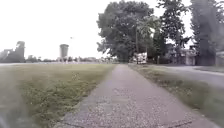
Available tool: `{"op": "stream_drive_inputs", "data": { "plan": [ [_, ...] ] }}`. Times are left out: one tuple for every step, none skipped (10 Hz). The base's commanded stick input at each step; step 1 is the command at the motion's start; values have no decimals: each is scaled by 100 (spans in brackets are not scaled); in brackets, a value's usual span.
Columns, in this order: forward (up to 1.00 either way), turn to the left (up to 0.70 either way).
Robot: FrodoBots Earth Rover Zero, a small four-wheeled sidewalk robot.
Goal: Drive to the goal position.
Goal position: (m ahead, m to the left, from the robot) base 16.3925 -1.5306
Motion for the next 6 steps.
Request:
{"op": "stream_drive_inputs", "data": {
  "plan": [
    [70, 0],
    [70, 0],
    [70, 0],
    [70, 0],
    [70, 0],
    [70, 0]
  ]
}}
